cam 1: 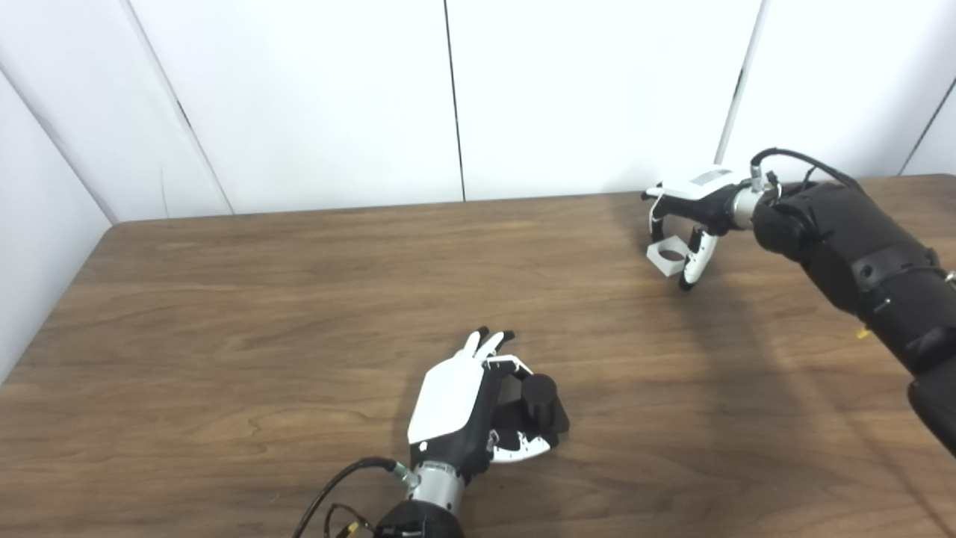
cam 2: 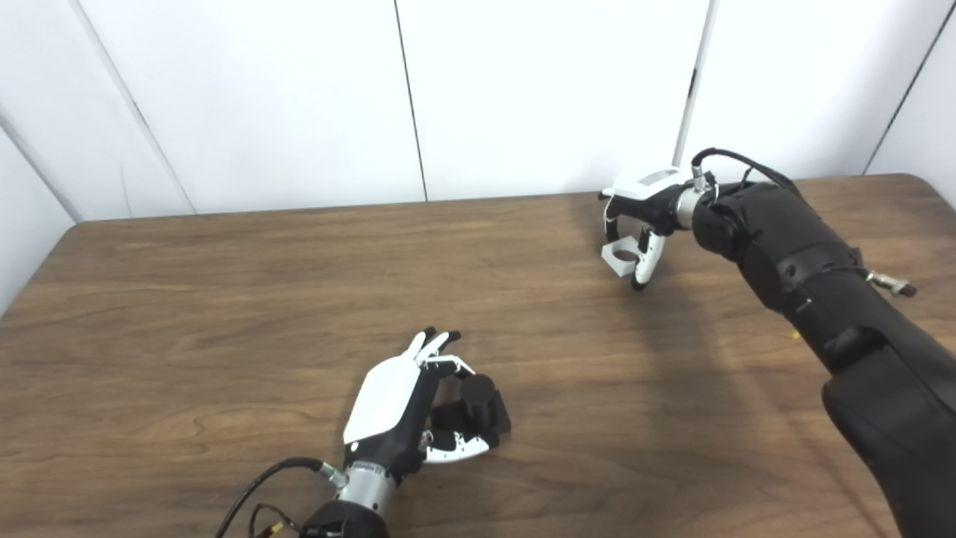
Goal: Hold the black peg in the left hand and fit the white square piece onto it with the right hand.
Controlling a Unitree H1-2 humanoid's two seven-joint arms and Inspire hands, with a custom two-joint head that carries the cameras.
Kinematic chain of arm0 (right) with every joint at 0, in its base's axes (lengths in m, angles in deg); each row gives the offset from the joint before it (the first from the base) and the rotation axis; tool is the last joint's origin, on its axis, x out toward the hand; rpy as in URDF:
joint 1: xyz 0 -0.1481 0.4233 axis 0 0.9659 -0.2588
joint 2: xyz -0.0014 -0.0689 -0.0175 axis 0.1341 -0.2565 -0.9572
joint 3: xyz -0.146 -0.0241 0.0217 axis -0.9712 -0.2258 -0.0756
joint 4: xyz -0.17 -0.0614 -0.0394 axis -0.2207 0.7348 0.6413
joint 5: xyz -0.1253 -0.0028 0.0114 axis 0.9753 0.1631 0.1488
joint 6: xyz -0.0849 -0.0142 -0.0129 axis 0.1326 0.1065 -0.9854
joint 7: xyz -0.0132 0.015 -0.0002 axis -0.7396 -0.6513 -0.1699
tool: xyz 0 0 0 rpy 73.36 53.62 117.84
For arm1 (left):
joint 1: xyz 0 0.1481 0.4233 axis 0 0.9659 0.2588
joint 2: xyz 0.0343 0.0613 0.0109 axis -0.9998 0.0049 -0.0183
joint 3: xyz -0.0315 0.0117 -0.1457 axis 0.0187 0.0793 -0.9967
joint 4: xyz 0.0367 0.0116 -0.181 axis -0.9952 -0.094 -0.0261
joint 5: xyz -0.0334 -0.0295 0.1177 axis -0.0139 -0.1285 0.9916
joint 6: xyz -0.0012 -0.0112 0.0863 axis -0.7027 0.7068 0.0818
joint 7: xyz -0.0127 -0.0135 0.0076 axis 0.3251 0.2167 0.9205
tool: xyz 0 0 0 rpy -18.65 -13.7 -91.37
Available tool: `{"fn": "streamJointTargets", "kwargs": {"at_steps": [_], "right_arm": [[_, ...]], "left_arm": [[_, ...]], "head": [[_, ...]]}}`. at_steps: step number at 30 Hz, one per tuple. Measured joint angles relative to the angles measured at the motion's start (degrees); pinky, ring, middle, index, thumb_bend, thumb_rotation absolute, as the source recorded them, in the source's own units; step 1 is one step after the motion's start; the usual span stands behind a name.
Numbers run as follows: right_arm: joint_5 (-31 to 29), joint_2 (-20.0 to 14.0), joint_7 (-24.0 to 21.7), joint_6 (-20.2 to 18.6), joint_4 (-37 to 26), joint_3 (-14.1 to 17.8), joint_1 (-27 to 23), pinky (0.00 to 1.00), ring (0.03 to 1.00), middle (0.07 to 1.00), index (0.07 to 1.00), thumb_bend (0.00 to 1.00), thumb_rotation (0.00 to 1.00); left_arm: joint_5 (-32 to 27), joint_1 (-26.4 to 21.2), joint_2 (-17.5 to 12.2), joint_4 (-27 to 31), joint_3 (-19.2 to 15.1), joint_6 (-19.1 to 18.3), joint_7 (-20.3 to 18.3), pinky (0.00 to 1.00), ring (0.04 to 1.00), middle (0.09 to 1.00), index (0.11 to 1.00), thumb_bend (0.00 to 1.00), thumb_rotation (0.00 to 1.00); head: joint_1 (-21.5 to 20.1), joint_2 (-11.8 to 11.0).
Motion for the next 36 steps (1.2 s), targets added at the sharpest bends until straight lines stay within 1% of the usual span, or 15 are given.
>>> {"fn": "streamJointTargets", "kwargs": {"at_steps": [4, 20, 26, 36], "right_arm": [[-0.03, 0.0, 0.15, 0.68, 0.0, 0.01, 0.0, 1.0, 1.0, 0.96, 0.491, 0.52, 0.14], [-0.06, 0.0, 0.2, 0.87, -0.02, 0.19, 0.02, 1.0, 1.0, 0.956, 0.49, 0.52, 0.14], [0.02, 0.0, 0.97, 1.71, 0.25, 0.18, 0.02, 1.0, 1.0, 0.95, 0.489, 0.52, 0.14], [0.02, 0.0, 1.52, 2.01, 0.23, 0.29, 0.11, 1.0, 1.0, 0.943, 0.489, 0.52, 0.14]], "left_arm": [[-0.01, -0.03, 0.01, 0.0, -0.03, -0.08, -0.03, 0.96, 1.0, 0.94, 0.491, 0.52, 0.06], [-0.02, -0.04, 0.29, -0.14, -0.03, -0.11, 0.06, 0.95, 1.0, 0.938, 0.491, 0.52, 0.06], [-0.01, -0.05, 0.33, -0.17, -0.02, -0.12, 0.08, 0.96, 1.0, 0.939, 0.492, 0.52, 0.06], [-0.02, -0.06, 0.45, -0.19, -0.04, -0.19, 0.05, 0.96, 1.0, 0.94, 0.491, 0.52, 0.06]], "head": [[0.17, -0.09], [0.26, -0.09], [0.35, -0.18], [0.26, -0.18]]}}
